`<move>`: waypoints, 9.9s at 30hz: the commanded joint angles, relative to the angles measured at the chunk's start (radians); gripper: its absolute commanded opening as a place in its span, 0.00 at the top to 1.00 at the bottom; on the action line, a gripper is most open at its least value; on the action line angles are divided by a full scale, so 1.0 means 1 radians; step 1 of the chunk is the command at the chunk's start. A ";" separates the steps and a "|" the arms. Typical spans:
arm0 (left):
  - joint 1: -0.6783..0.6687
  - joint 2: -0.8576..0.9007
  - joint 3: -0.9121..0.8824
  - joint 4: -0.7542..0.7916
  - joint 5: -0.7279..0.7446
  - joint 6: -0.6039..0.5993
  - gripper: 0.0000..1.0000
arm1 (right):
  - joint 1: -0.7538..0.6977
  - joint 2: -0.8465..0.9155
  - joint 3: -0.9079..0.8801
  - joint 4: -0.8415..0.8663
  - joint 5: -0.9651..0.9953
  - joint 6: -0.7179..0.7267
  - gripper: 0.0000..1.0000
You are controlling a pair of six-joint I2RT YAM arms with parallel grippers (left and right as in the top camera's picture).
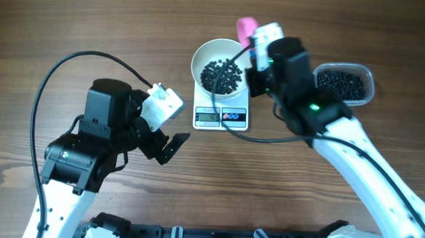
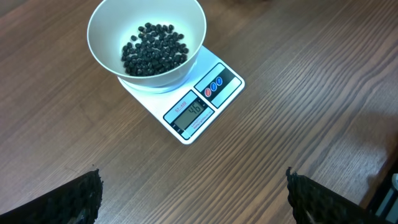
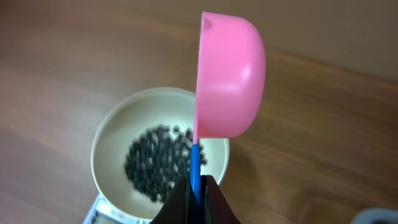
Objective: Scoop item into bowl and weigh 150g on scale
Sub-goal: 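Move the empty scoop back toward the bean tub with the right gripper, then dip the scoop into the beans again and lift it, then carry the scoop over the bowl and pour the beans in, then return the scoop to the bean tub and scoop more beans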
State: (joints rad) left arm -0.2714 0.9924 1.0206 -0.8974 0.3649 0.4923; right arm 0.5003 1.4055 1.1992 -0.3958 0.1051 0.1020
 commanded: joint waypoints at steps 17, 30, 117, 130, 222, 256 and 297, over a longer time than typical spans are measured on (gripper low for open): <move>0.007 0.003 0.023 0.002 0.009 -0.006 0.00 | -0.057 -0.530 0.014 -0.433 -0.084 0.603 0.96; 0.007 0.003 0.023 0.002 0.009 -0.006 0.00 | -0.057 -0.526 0.009 -0.578 0.085 0.605 0.96; 0.007 0.003 0.023 0.002 0.008 -0.006 0.00 | -0.456 0.179 -0.004 -0.344 0.210 -0.145 0.96; 0.007 0.003 0.023 0.002 0.009 -0.006 0.00 | -0.463 0.264 -0.004 -0.355 -0.006 -0.180 0.96; 0.007 0.003 0.023 0.002 0.009 -0.006 0.00 | -0.599 0.199 -0.008 -0.401 -1.236 -0.075 0.96; 0.007 0.003 0.023 0.002 0.008 -0.006 0.00 | -0.049 0.208 -0.008 -0.033 -0.187 -0.413 0.95; 0.007 0.003 0.023 0.002 0.009 -0.006 0.00 | -0.166 -0.108 0.025 -0.187 -0.111 -0.207 0.96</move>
State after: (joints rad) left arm -0.2714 0.9924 1.0206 -0.8970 0.3649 0.4923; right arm 0.4320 1.3739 1.2003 -0.4889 0.0502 -0.1764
